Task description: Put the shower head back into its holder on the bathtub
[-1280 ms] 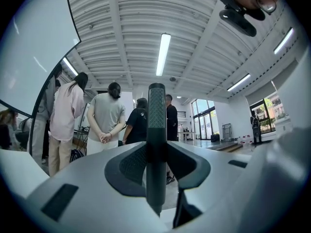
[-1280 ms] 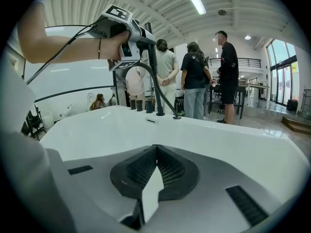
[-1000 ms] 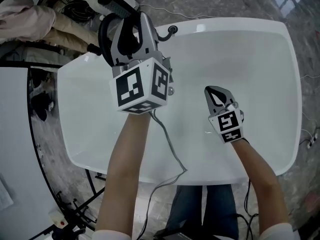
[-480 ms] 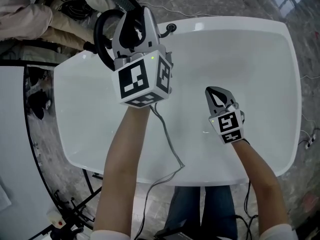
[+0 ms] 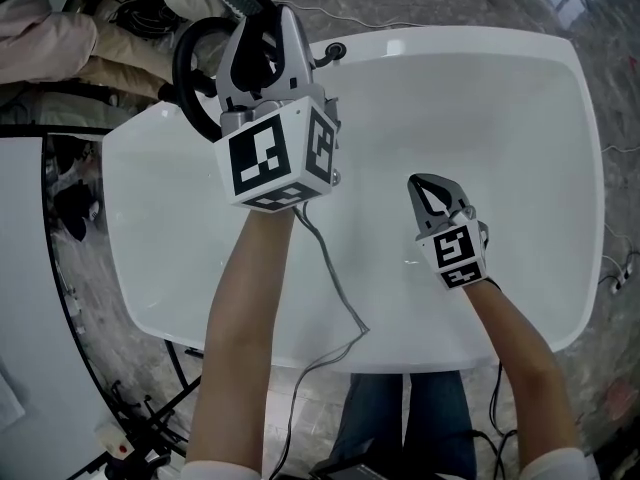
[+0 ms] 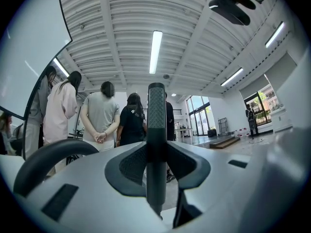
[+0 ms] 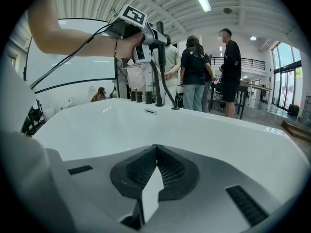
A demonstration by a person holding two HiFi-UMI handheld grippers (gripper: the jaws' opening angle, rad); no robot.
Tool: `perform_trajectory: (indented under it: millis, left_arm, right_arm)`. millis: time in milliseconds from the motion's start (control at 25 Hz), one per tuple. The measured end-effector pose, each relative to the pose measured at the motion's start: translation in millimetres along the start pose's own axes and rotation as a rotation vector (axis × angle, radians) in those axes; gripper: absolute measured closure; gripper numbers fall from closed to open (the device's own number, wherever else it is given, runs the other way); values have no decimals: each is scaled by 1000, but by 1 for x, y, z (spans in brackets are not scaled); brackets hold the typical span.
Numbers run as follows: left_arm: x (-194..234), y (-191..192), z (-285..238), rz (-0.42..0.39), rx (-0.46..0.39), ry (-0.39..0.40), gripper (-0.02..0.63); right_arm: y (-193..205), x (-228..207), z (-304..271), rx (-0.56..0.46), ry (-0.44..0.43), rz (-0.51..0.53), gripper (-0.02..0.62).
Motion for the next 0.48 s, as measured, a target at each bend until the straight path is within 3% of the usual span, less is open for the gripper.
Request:
perform_trajectory:
  millis: [480]
  left_arm:
    - [8,16,-11,9,23,-11,485]
  right_arm:
    - [9,3,-9,5,-1,-2,589]
Point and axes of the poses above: the fingertips, and each gripper's own axes: z backward along the fingers, x to its left, y out of its underside, the point moved 1 cm from there along z, backward along the fingers, and after that the axes turned 11 degrees about y, right-handed, at the moved point
